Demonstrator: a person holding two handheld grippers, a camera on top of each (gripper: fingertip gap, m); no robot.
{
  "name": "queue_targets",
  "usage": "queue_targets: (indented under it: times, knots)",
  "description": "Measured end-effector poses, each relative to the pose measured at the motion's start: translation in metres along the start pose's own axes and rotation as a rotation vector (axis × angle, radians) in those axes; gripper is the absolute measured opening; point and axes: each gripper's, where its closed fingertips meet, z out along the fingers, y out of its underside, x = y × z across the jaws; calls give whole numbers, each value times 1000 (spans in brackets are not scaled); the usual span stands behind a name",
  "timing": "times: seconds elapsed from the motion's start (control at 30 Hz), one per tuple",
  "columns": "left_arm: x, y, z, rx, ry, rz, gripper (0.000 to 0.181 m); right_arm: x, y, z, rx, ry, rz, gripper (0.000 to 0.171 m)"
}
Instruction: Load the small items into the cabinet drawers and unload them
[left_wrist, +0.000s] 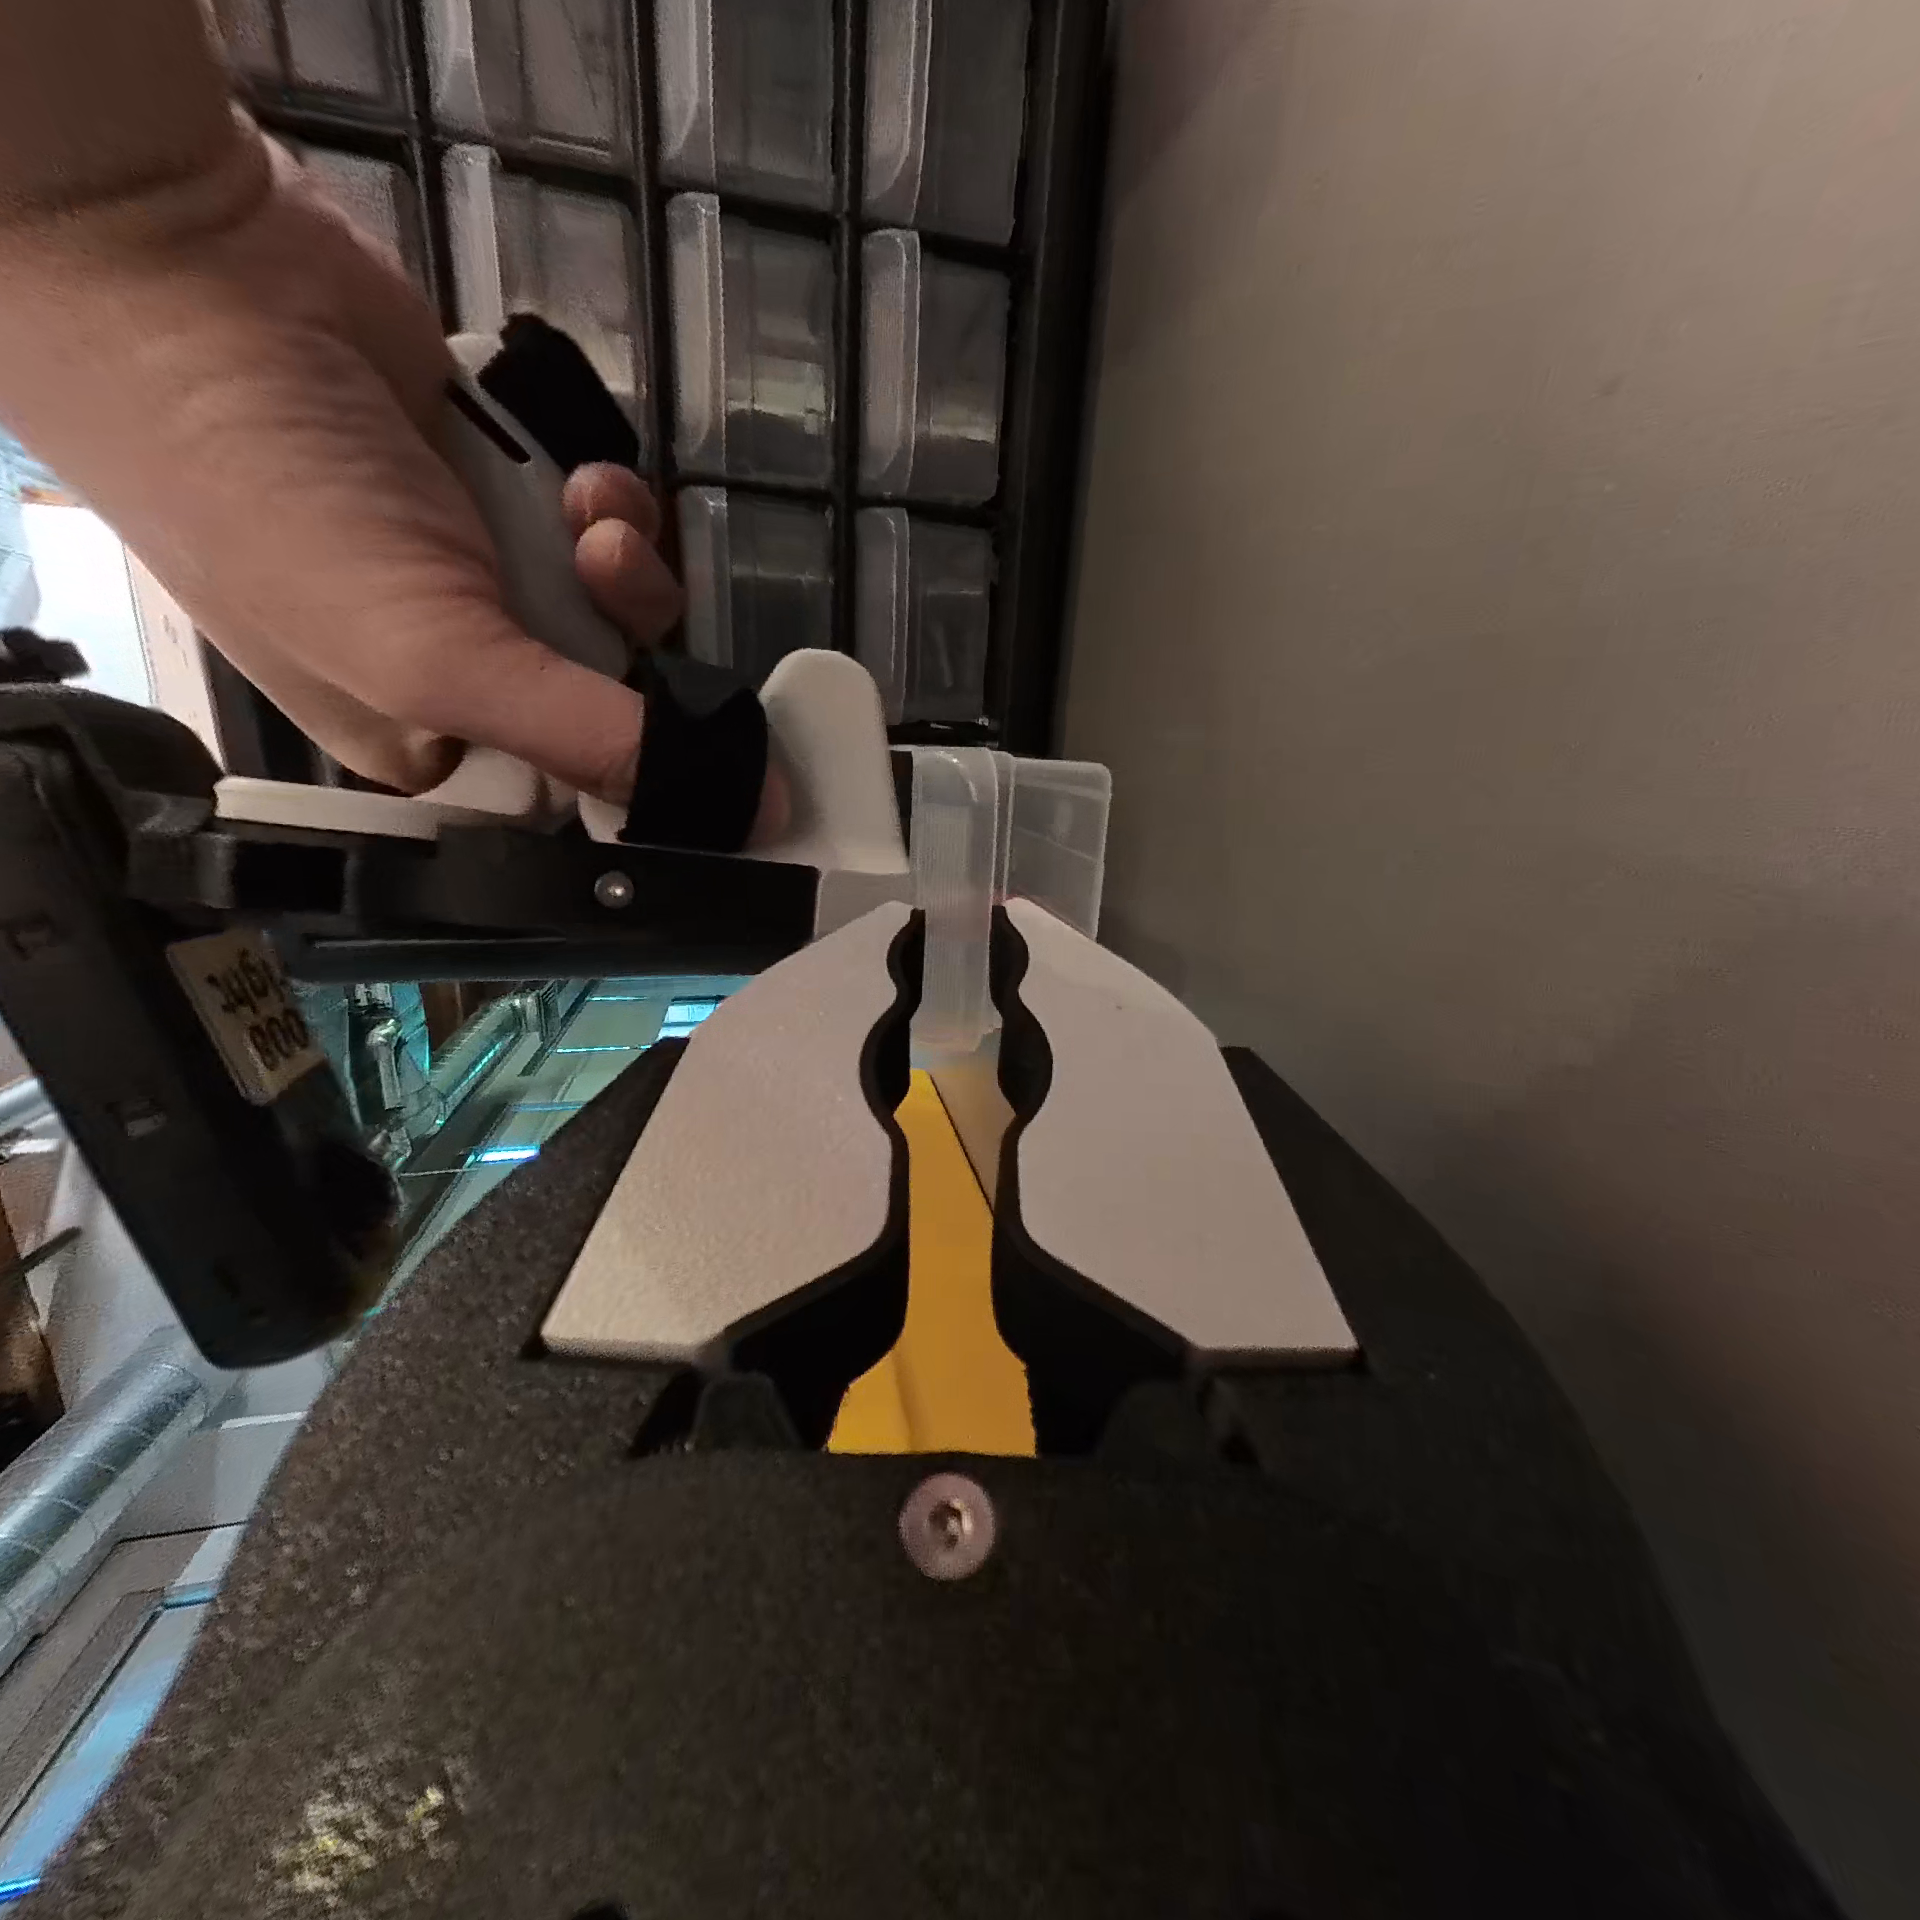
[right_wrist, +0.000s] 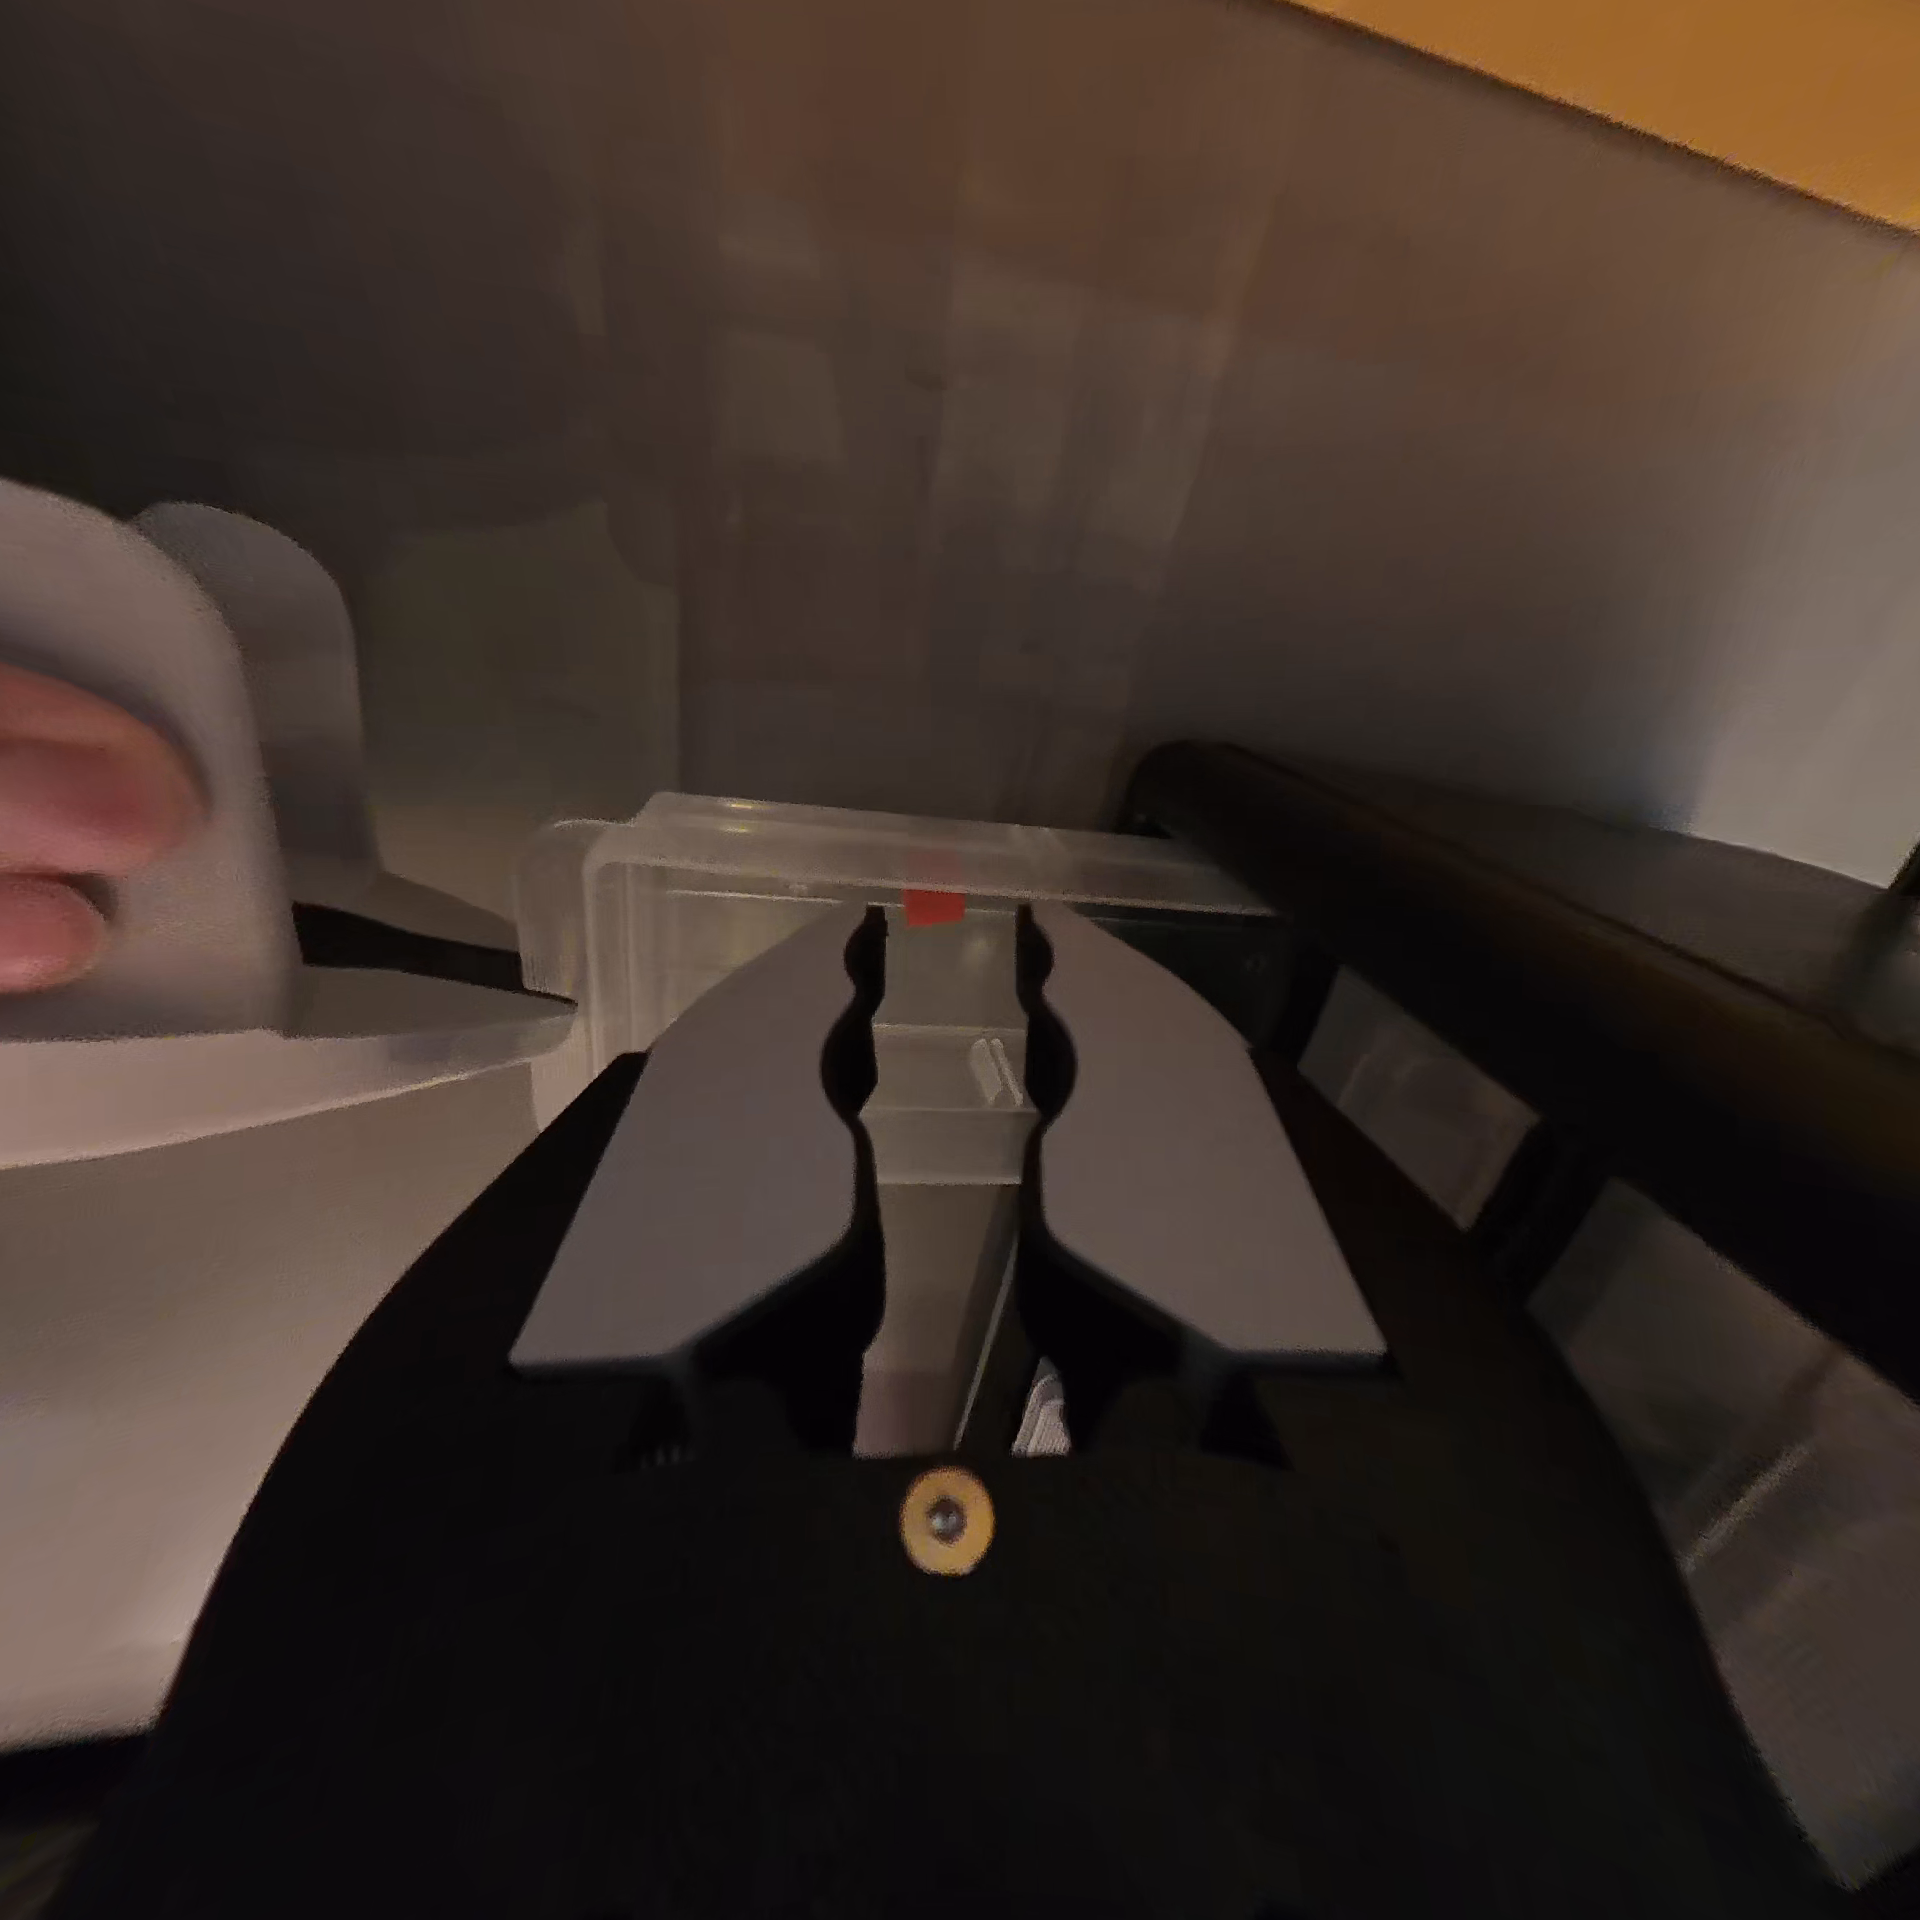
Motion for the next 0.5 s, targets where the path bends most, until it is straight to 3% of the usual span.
queue_targets:
  times: [0.5]
  knots:
    - [5,-2,0,5,12,36,11,-3,3,7,-105,-24,-31,12]
